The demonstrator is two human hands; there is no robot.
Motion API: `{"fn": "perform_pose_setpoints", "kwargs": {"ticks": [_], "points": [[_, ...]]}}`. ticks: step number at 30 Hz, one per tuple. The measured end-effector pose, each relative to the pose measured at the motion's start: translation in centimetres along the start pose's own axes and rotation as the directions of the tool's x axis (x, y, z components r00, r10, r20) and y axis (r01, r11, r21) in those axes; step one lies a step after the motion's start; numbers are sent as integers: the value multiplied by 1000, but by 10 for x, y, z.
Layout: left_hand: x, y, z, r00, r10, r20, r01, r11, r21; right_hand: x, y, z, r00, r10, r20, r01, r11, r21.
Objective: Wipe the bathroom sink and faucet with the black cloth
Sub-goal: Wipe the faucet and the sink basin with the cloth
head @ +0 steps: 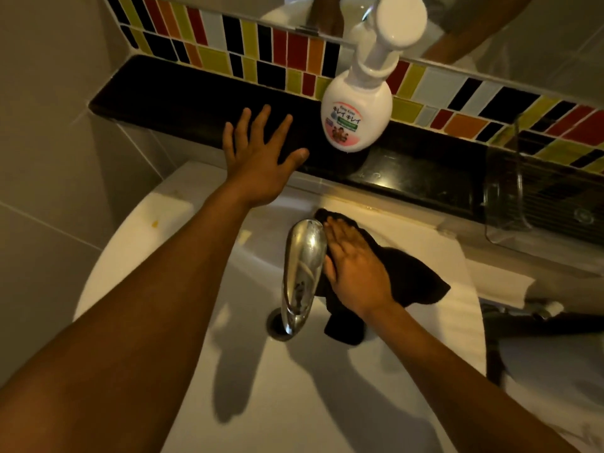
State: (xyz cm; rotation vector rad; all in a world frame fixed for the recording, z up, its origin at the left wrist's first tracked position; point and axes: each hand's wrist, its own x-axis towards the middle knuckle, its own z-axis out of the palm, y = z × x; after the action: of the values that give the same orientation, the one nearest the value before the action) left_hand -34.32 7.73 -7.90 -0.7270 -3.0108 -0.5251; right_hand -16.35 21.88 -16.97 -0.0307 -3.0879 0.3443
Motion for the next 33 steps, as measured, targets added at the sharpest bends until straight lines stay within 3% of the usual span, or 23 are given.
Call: {"fn": "perform_pose_setpoints", "kwargs": {"ticks": [3, 8, 11, 14, 16, 19, 21, 26, 30, 33], "points": [[2, -3, 0, 1000, -14, 19, 14, 1000, 7, 7, 5, -2, 998, -59, 19, 59, 997, 43], [1, 1, -4, 998, -22, 63, 21, 1000, 20, -25, 7, -5, 988, 135, -69, -114, 962, 247], [-6, 2, -5, 996, -10, 91, 7, 999, 34, -24, 11, -1, 988, 126, -90, -109, 979, 170], [-27, 1, -4, 994, 32, 109, -36, 999, 29, 0, 5, 1, 998, -24, -64, 28, 998, 57], [-48, 3, -6, 993, 12, 121, -6, 998, -55, 8, 9, -1, 998, -51, -25, 53, 993, 103], [-92, 28, -13, 975, -79, 209, 136, 953, -270, -1, 12, -7, 999, 32, -44, -18, 959, 284], [-123, 46, -17, 952, -98, 292, 211, 897, -389, -16, 14, -11, 993, 94, -69, -70, 952, 298], [-157, 55, -15, 953, -118, 278, 255, 809, -530, -49, 33, -9, 971, 228, -73, -217, 966, 141], [-158, 58, -11, 952, -139, 271, 269, 803, -531, 2, 15, -7, 994, 93, -61, -87, 992, 96], [-156, 58, -10, 953, -158, 257, 277, 798, -536, 36, 2, -11, 993, -103, 49, 111, 971, -210]]}}
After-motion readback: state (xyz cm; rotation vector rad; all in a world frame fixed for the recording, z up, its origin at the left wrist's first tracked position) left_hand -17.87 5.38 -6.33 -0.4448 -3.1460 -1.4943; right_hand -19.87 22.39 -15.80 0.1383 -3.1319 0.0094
